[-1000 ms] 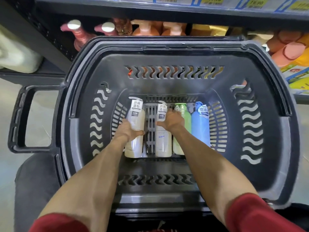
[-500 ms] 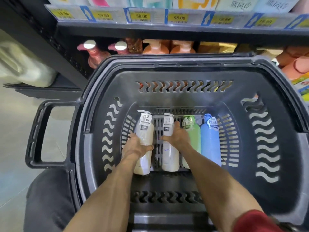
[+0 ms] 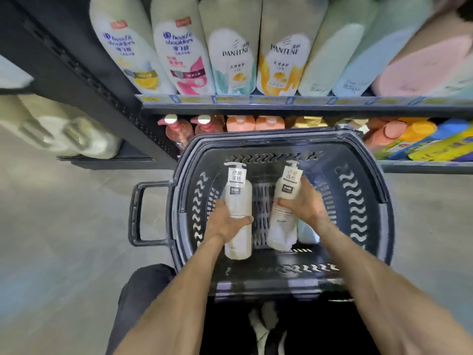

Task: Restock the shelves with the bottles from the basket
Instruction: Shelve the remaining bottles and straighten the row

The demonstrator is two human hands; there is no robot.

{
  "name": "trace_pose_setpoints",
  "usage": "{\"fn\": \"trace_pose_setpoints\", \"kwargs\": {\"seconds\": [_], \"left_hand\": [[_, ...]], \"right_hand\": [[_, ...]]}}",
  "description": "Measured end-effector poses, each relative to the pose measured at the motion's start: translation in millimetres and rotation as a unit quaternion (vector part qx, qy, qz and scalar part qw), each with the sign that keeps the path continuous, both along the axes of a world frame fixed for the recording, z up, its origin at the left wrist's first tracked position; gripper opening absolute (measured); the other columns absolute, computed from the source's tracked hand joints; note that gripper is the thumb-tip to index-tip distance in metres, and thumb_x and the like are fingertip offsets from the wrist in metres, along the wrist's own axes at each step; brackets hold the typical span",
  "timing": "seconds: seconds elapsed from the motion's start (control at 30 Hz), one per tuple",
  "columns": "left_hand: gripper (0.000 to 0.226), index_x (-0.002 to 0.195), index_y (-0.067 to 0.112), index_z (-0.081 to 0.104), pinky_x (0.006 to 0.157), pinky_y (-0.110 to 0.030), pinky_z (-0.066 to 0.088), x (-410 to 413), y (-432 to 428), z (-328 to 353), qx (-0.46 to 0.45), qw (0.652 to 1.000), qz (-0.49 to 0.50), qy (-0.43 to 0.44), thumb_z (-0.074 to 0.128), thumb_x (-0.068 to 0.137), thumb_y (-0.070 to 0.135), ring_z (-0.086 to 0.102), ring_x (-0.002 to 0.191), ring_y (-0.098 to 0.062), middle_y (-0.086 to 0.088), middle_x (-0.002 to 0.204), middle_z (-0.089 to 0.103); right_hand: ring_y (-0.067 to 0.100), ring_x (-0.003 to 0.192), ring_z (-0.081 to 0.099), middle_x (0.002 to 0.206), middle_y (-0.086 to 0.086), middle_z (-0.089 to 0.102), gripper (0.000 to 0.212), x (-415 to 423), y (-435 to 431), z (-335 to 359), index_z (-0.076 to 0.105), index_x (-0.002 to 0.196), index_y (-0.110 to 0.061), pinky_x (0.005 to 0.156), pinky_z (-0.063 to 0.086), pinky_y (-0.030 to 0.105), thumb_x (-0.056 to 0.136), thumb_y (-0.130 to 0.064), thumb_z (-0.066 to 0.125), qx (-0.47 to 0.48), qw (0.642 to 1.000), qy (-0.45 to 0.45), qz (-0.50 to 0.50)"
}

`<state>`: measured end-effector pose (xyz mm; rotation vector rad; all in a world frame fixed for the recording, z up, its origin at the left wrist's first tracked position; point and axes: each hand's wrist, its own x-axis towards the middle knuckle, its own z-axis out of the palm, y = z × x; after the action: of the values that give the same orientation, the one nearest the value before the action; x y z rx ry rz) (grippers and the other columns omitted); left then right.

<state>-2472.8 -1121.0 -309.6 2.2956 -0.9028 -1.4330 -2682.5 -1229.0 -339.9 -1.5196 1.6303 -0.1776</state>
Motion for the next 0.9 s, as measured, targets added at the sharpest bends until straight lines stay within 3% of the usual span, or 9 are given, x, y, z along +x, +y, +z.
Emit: {"fn": "trace_pose_setpoints", "kwargs": {"seconds": [0.1, 0.2, 0.27, 0.33, 0.4, 0.57, 0.73, 0.8, 0.9], "left_hand": [[0.070, 0.129, 0.015, 0.049, 0.098, -0.042, 0.053, 1, 3, 61, -0.029, 0.999, -0.001, 0.017, 0.088, 0.075, 0.038, 0.063, 0.110, -0.022, 0.002, 0.117, 0.066], [0.067, 0.116, 0.020, 0.046, 0.077, -0.032, 0.051, 5, 6, 128, -0.045, 0.999, 0.002, -0.010, 0.089, 0.072, 0.045, 0.062, 0.096, -0.018, 0.009, 0.102, 0.061], [0.067, 0.113, 0.024, 0.043, 0.066, -0.025, 0.048, 8, 8, 177, -0.061, 0.998, 0.001, -0.028, 0.089, 0.070, 0.048, 0.060, 0.087, -0.012, 0.013, 0.097, 0.059], [0.068, 0.115, 0.025, 0.044, 0.072, -0.027, 0.052, 8, 10, 228, -0.087, 0.996, 0.011, -0.013, 0.090, 0.069, 0.044, 0.063, 0.090, -0.010, 0.017, 0.098, 0.060], [0.070, 0.118, 0.024, 0.048, 0.082, -0.033, 0.057, 7, 21, 280, -0.112, 0.993, 0.034, 0.022, 0.091, 0.066, 0.044, 0.067, 0.097, -0.008, 0.016, 0.104, 0.066], [0.065, 0.104, 0.045, 0.050, 0.078, -0.029, 0.056, -7, 47, 399, -0.155, 0.985, 0.065, 0.023, 0.087, 0.053, 0.059, 0.070, 0.092, 0.001, 0.027, 0.100, 0.070], [0.069, 0.111, 0.043, 0.049, 0.074, -0.016, 0.051, -31, 50, 494, -0.214, 0.975, 0.065, 0.001, 0.086, 0.054, 0.058, 0.066, 0.092, 0.007, 0.025, 0.102, 0.068], [0.077, 0.121, 0.033, 0.049, 0.084, -0.030, 0.055, -42, 51, 523, -0.234, 0.970, 0.066, -0.001, 0.089, 0.058, 0.052, 0.066, 0.099, -0.001, 0.021, 0.107, 0.068], [0.074, 0.120, 0.030, 0.051, 0.090, -0.042, 0.056, -57, 52, 556, -0.271, 0.960, 0.076, 0.001, 0.093, 0.061, 0.045, 0.067, 0.100, -0.005, 0.018, 0.106, 0.070]], "right_hand": [[0.011, 0.092, 0.057, 0.101, -0.011, 0.062, 0.069, -9, 10, 72, 0.048, 0.123, -0.019, 0.074, 0.044, 0.028, 0.070, -0.036, 0.088, -0.017, 1.000, -0.015, -0.007], [0.016, 0.096, 0.065, 0.110, -0.005, 0.069, 0.069, -17, 25, 150, 0.046, 0.123, -0.019, 0.080, 0.054, 0.037, 0.071, -0.035, 0.088, -0.001, 0.999, -0.039, -0.005], [0.015, 0.094, 0.065, 0.108, -0.005, 0.068, 0.063, -21, 35, 201, 0.045, 0.116, -0.023, 0.077, 0.053, 0.030, 0.072, -0.034, 0.088, -0.006, 0.998, -0.055, -0.012], [0.007, 0.083, 0.062, 0.097, -0.013, 0.064, 0.058, -25, 41, 253, 0.041, 0.103, -0.033, 0.067, 0.046, 0.013, 0.071, -0.032, 0.089, -0.019, 0.997, -0.070, -0.029], [0.005, 0.083, 0.064, 0.093, -0.019, 0.060, 0.060, -28, 46, 304, 0.040, 0.100, -0.034, 0.068, 0.046, 0.012, 0.069, -0.026, 0.091, -0.024, 0.994, -0.101, -0.044], [-0.017, 0.081, 0.063, 0.095, -0.025, 0.067, 0.070, -51, 60, 414, 0.044, 0.112, -0.034, 0.061, 0.044, 0.001, 0.063, -0.027, 0.094, -0.042, 0.982, -0.172, -0.070], [-0.005, 0.085, 0.068, 0.100, -0.013, 0.071, 0.073, -70, 53, 507, 0.050, 0.115, -0.027, 0.071, 0.054, 0.016, 0.059, -0.029, 0.095, -0.050, 0.977, -0.202, -0.056], [0.004, 0.090, 0.071, 0.104, -0.010, 0.072, 0.075, -77, 49, 540, 0.051, 0.119, -0.022, 0.073, 0.057, 0.026, 0.059, -0.031, 0.095, -0.047, 0.970, -0.231, -0.053], [0.001, 0.086, 0.071, 0.097, -0.014, 0.073, 0.067, -86, 46, 582, 0.055, 0.115, -0.022, 0.068, 0.058, 0.021, 0.061, -0.029, 0.094, -0.085, 0.965, -0.246, -0.021]]}}
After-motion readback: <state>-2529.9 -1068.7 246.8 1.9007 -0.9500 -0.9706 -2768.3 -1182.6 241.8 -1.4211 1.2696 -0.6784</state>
